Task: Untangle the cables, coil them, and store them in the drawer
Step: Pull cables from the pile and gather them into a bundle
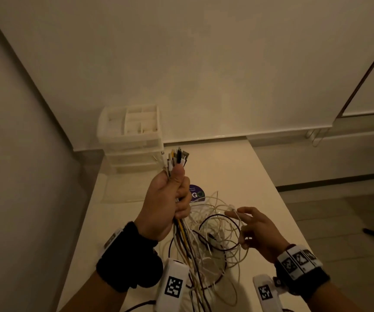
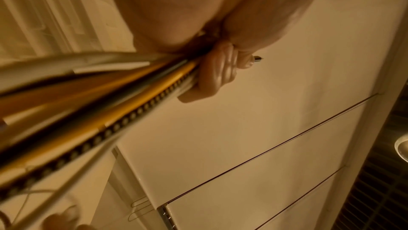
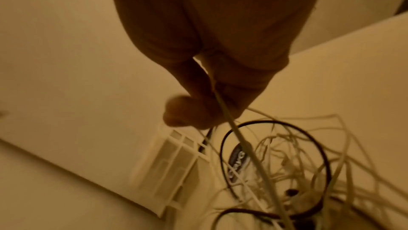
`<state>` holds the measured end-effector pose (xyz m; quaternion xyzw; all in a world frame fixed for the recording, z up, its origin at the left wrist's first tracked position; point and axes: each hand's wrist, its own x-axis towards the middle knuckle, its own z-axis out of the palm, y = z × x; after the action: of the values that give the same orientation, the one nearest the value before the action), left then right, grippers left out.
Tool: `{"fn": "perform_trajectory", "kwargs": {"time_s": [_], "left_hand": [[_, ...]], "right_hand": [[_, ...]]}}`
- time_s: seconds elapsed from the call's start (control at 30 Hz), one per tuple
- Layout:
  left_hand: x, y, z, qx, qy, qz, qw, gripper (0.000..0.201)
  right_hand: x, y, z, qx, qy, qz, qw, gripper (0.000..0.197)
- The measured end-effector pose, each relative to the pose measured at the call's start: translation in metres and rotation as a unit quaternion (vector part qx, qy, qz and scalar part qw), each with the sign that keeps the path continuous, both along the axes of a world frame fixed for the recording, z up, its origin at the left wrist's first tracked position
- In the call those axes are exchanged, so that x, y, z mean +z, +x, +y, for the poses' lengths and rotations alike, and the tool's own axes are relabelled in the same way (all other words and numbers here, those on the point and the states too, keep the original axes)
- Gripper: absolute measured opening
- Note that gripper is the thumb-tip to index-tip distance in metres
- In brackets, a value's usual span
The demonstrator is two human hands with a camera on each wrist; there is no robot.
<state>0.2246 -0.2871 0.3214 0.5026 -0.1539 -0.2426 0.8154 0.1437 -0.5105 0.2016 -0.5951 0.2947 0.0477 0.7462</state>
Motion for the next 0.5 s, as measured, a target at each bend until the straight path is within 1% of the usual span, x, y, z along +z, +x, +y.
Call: {"fn": "perform_trajectory", "kwargs": {"time_s": [0.03,0.07,0.1,0.13,0.17,0.2,0.23,0.4,0.47,0.5], "left_hand": [[-0.001,0.001,0.001,0.004,-0.004,0.006,1.0,0.034],[-0.002,0.002,0.002,0.006,-0.007,0.009,1.0,0.033],[-0.003,0.002,0.003,0.005,-0.006,0.012,1.0,0.033],[-0.003,0.002,0.003,0.001,-0.002,0.012,1.0,0.034],[-0.003,0.002,0.003,-0.004,0.001,0.008,1.0,0.035],[-0.003,0.001,0.003,-0.008,0.003,0.003,1.0,0.036],[-0.002,0.001,0.002,-0.013,0.003,-0.001,1.0,0.036],[-0.001,0.0,0.005,-0.018,-0.003,-0.008,1.0,0.037],[-0.001,0.0,0.008,-0.01,-0.003,-0.002,1.0,0.037],[-0.001,-0.001,0.009,-0.005,-0.003,0.002,1.0,0.036]], "right_hand": [[0.003,-0.001,0.001,-0.017,0.031,-0.011,0.999,0.035],[0.004,0.0,0.001,-0.039,0.032,-0.002,0.999,0.027],[0.003,0.001,-0.002,-0.058,-0.002,0.024,0.998,0.018],[0.0,0.002,-0.005,-0.063,-0.066,0.06,0.994,0.015],[-0.004,0.004,-0.009,-0.054,-0.138,0.09,0.985,0.019],[-0.007,0.005,-0.012,-0.034,-0.189,0.108,0.975,0.025],[-0.01,0.004,-0.014,-0.021,-0.213,0.124,0.969,0.028],[-0.02,-0.003,-0.015,0.01,-0.236,0.191,0.953,0.025],[-0.013,-0.002,-0.01,0.003,-0.207,0.189,0.96,0.024],[-0.006,-0.002,-0.007,-0.018,-0.176,0.165,0.97,0.024]]}}
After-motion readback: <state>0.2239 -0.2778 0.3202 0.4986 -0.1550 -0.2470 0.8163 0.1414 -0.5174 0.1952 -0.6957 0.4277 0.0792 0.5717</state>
